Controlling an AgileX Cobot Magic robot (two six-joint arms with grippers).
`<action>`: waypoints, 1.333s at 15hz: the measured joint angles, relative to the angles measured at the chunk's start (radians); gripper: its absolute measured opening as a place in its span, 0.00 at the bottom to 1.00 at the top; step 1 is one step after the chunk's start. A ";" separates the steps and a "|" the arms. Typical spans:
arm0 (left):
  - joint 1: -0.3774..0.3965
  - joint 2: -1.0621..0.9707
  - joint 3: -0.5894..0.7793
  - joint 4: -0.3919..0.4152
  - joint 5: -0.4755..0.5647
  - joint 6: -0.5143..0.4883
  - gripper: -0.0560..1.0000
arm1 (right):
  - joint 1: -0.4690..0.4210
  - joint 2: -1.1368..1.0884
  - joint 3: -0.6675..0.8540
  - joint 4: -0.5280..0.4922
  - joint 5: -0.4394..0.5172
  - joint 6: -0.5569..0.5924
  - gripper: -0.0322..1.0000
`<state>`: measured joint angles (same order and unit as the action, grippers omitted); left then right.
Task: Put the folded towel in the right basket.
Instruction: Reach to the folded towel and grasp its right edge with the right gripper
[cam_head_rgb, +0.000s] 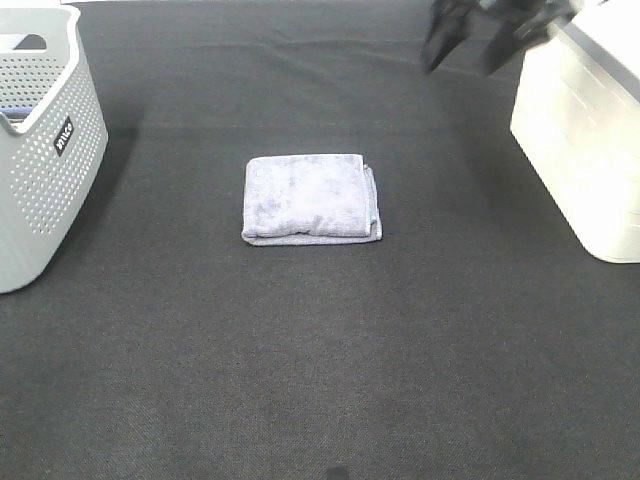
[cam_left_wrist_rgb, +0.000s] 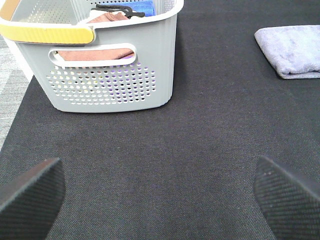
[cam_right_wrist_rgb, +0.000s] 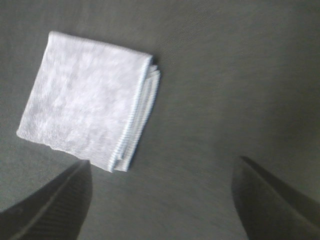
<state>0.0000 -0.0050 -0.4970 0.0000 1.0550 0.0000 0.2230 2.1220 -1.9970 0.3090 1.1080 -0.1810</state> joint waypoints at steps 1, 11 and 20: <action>0.000 0.000 0.000 0.000 0.000 0.000 0.98 | 0.009 0.045 -0.017 0.010 0.001 0.001 0.74; 0.000 0.000 0.000 0.000 0.000 0.000 0.98 | 0.010 0.395 -0.236 0.237 0.101 -0.026 0.74; 0.000 0.000 0.000 0.000 0.000 0.000 0.98 | 0.017 0.536 -0.298 0.323 0.109 -0.057 0.74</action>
<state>0.0000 -0.0050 -0.4970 0.0000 1.0550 0.0000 0.2400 2.6580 -2.2950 0.6320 1.2170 -0.2380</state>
